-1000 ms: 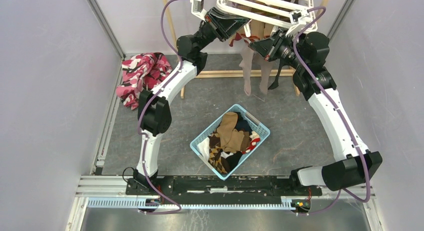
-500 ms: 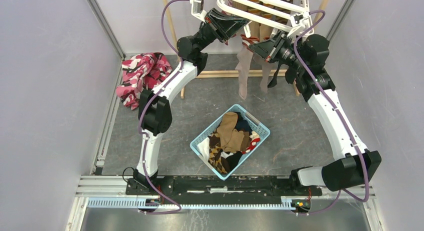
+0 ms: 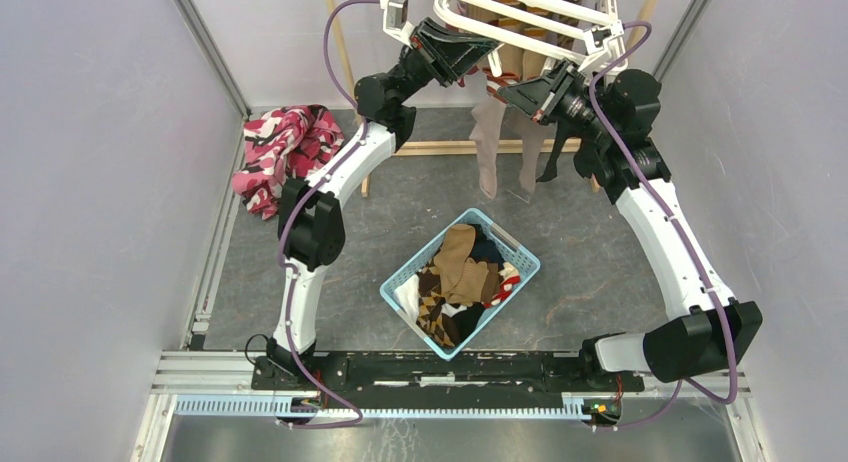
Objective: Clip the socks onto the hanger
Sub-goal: Clamp the sock onto the hanger.
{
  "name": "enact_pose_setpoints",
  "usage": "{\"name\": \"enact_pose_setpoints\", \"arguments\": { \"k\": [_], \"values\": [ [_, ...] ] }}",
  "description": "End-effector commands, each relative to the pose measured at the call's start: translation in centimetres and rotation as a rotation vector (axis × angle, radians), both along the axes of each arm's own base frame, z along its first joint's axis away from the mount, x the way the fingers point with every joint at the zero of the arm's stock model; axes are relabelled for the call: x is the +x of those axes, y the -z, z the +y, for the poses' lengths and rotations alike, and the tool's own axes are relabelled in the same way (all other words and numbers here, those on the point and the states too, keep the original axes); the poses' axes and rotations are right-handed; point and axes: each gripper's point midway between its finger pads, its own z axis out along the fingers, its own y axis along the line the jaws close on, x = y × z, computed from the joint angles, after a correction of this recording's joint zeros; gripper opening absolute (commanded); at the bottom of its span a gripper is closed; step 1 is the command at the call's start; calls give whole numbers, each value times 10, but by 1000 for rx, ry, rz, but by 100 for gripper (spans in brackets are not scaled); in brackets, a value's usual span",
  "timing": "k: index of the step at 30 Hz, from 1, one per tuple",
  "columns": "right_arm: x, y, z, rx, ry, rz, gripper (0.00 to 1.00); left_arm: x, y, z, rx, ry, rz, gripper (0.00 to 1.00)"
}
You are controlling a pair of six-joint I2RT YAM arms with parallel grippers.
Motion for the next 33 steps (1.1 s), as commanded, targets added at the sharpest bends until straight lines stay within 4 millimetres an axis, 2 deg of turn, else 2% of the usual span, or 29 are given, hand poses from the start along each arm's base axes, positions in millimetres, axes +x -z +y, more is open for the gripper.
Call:
{"name": "enact_pose_setpoints", "arguments": {
  "k": [1,19,27,33],
  "values": [
    [11,-8,-18,63,83,17,0,-27,-22,14,-42,50,-101,6],
    [11,-10,-19,149,67,48,0,-30,-21,14,-40,64,-111,6],
    [12,-10,-24,166,103,58,0,-31,-23,15,-45,67,-118,6],
    [10,-10,-21,141,71,38,0,-30,-22,14,-39,59,-122,6]
  ]
}}
